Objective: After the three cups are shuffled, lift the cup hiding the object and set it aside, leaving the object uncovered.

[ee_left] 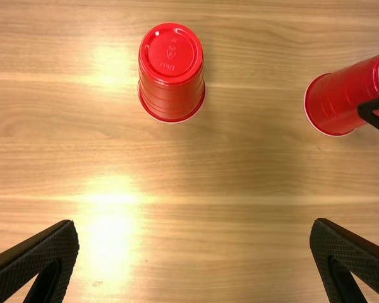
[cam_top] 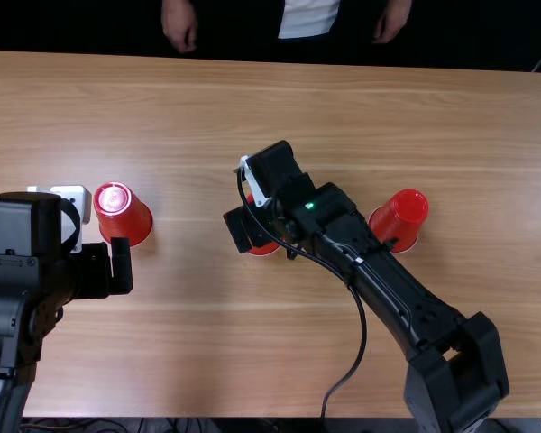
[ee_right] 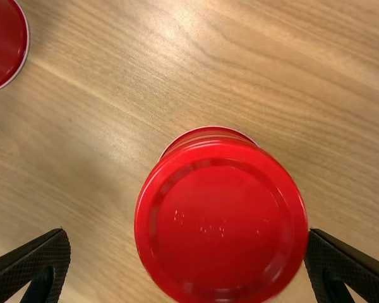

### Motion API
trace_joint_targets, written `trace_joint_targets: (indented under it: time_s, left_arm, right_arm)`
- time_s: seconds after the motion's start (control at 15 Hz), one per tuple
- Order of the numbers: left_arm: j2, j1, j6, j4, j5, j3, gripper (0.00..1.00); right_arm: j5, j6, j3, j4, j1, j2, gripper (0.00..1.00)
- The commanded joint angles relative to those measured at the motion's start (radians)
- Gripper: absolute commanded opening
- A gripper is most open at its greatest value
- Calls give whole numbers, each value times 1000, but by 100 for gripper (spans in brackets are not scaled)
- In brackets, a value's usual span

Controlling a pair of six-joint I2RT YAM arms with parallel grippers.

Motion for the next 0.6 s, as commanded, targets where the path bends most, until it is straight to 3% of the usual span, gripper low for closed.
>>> trace_joint_targets:
  time_s: [0.0,0.13,0.4,0.53]
  left_arm:
    - [-20,-5,-2,-4,13,-8,100]
    - [-21,-5,-2,-6,15,-8,100]
    - [-29,-5,0,-10,16,-6,100]
    - [-29,-5,-2,-11,16,-8,100]
  right_arm:
    - [2,12,36,5,1,27,100]
    - [3,12,37,5,-1,48,100]
    - [7,10,37,5,-2,70,46]
    - [13,10,37,5,-2,82,28]
